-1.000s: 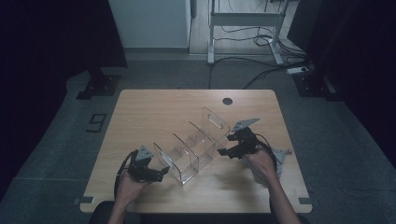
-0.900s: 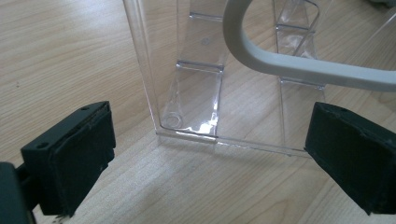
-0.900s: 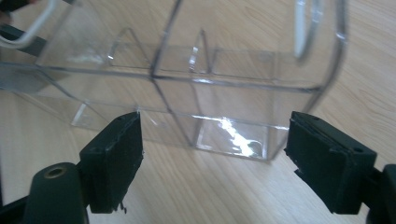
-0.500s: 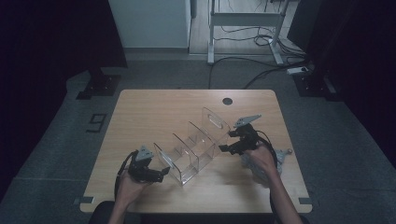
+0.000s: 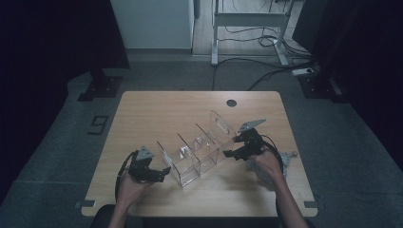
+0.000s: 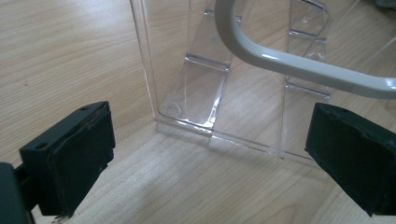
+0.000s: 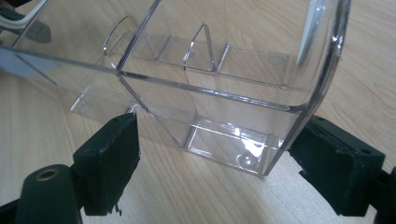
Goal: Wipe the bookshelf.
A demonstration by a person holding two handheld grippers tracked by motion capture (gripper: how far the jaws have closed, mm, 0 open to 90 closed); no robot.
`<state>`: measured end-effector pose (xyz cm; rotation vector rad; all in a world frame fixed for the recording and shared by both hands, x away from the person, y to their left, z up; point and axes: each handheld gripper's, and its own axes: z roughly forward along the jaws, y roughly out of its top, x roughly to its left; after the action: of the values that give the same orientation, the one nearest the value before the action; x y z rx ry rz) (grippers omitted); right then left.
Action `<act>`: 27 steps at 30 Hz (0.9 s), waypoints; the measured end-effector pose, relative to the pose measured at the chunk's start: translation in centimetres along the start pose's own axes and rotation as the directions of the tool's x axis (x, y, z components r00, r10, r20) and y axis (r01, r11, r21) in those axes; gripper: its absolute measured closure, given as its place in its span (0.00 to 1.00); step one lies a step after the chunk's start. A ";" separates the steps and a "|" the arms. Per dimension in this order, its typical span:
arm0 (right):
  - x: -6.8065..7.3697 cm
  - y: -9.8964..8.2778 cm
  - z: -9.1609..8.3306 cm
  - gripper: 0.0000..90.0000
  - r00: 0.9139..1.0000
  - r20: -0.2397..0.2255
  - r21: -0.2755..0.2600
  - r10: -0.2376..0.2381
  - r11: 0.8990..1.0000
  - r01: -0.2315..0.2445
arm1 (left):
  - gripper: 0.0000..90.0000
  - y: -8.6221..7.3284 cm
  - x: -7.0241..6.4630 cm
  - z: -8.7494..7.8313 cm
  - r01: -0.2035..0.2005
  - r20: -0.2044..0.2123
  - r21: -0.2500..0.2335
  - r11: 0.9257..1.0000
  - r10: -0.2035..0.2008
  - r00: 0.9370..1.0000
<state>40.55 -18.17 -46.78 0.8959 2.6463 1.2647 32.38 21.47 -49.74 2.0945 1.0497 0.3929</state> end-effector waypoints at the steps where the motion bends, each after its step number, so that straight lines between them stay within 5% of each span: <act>1: 0.2 -0.1 -0.1 0.18 1.000 -0.002 0.005 0.001 1.000 -0.001 | 0.01 0.1 0.3 0.0 0.001 -0.005 0.003 1.000 -0.001 1.000; 18: 1.9 -1.1 -0.7 0.18 0.999 -0.035 0.053 -0.021 0.998 0.023 | 0.06 0.9 3.0 0.7 0.063 -0.060 -0.021 0.998 -0.064 0.996; 27: 2.1 -1.2 -0.5 0.18 0.999 -0.030 0.064 -0.028 0.998 0.030 | 0.07 2.2 2.7 -1.7 0.064 -0.068 -0.067 0.996 -0.068 0.995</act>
<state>38.05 -17.98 -46.98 0.8502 2.7264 1.2019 34.28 23.55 -47.13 1.9962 1.1294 0.4639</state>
